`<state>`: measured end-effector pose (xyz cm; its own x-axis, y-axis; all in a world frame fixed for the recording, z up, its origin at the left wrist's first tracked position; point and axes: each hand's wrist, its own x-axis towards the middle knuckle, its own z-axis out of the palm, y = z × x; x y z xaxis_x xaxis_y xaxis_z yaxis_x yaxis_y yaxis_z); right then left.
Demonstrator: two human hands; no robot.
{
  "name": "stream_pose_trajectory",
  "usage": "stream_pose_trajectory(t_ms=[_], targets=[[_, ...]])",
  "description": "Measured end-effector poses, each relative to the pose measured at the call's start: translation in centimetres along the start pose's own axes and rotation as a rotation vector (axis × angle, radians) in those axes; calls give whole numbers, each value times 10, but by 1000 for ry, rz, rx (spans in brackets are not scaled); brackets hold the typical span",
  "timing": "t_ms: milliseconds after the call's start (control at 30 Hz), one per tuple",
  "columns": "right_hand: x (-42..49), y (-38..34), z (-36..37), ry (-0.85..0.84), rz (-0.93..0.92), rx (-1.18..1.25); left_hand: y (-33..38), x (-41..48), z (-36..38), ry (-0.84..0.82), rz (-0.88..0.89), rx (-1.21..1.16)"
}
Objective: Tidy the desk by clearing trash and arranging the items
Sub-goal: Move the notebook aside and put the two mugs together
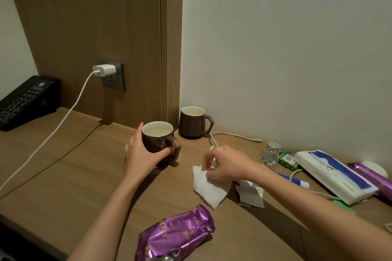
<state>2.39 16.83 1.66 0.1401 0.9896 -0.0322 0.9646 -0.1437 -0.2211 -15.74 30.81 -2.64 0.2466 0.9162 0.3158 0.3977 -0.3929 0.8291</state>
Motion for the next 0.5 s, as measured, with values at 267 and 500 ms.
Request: stream_pose_trajectory(t_ms=[267, 500], targets=[[-1, 4, -30, 328, 95, -11, 7, -3, -3, -28, -47, 54], [74, 9, -14, 538, 81, -10, 3, -3, -2, -3, -29, 12]])
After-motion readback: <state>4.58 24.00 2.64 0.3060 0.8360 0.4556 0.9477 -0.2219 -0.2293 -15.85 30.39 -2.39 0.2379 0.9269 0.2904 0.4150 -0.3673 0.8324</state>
